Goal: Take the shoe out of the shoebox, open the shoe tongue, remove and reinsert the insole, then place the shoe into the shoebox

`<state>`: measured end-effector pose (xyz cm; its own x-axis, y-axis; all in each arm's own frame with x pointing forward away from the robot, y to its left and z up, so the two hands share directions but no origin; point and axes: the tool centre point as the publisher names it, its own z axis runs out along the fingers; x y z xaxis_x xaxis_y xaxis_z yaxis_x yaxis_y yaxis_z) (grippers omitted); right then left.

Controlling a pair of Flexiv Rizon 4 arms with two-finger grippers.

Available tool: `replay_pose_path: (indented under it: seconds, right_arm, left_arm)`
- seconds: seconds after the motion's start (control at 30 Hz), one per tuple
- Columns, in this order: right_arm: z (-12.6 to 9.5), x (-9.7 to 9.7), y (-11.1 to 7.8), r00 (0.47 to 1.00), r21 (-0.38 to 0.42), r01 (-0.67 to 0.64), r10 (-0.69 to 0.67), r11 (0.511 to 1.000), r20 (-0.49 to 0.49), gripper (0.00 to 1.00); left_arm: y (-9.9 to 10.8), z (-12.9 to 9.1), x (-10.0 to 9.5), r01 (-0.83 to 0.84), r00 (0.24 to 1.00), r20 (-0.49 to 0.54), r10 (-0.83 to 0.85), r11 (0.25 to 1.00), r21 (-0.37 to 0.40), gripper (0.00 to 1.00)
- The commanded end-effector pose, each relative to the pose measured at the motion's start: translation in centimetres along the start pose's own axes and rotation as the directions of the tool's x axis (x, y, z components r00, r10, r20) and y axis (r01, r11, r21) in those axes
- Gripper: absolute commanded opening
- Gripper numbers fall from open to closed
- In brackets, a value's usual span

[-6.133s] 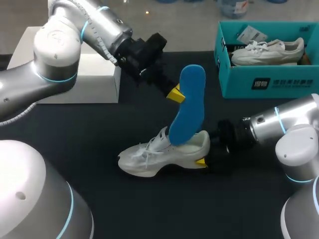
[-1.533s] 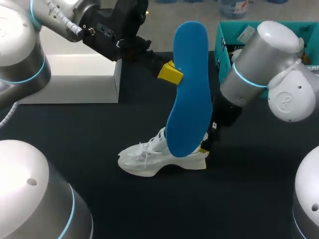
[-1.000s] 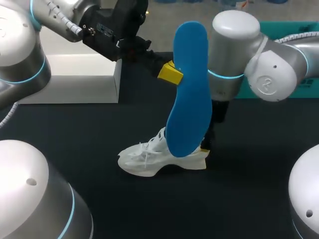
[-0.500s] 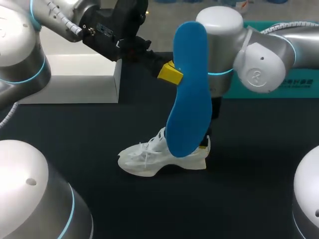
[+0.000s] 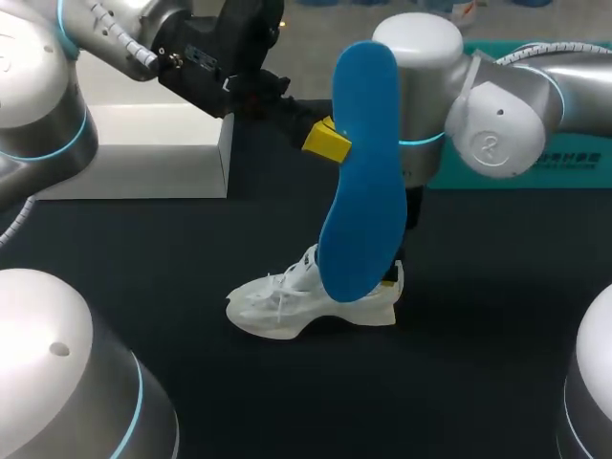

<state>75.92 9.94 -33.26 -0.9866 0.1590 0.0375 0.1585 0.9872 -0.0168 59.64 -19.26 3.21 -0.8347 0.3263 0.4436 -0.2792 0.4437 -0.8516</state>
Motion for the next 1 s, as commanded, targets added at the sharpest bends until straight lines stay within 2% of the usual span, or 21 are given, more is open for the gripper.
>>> replay_pose_path:
  seconds: [0.03, 0.17, 0.33, 0.47, 1.0]
  right_arm:
    - [0.0, 0.0, 0.0, 1.0, 0.002, 0.0, 0.0, 1.0, 0.002, 1.0]
    - [0.0, 0.0, 0.0, 1.0, 0.002, 0.0, 0.0, 1.0, 0.002, 1.0]
    - [-1.0, -3.1, 2.7, 0.998, 0.086, 0.06, -0.06, 0.995, 0.0, 1.0]
    - [-0.2, -4.5, 4.2, 0.997, 0.09, 0.081, -0.08, 0.993, -0.006, 1.0]
    - [3.1, -4.1, 7.3, 0.996, 0.118, 0.083, -0.08, 0.99, -0.025, 1.0]
  left_arm:
    - [-0.1, 0.0, -0.1, 0.0, 1.0, -0.001, 0.0, 1.0, -0.003, 0.0]
    - [-0.1, 0.0, -0.1, 0.0, 1.0, -0.001, 0.0, 1.0, -0.003, 0.0]
    - [-0.1, 0.0, -0.1, 0.0, 1.0, -0.001, 0.0, 1.0, -0.003, 0.0]
    - [-0.1, 0.0, -0.1, 0.0, 1.0, -0.001, 0.0, 1.0, -0.003, 0.0]
    - [-0.1, 0.0, -0.1, 0.0, 1.0, -0.001, 0.0, 1.0, -0.003, 0.0]
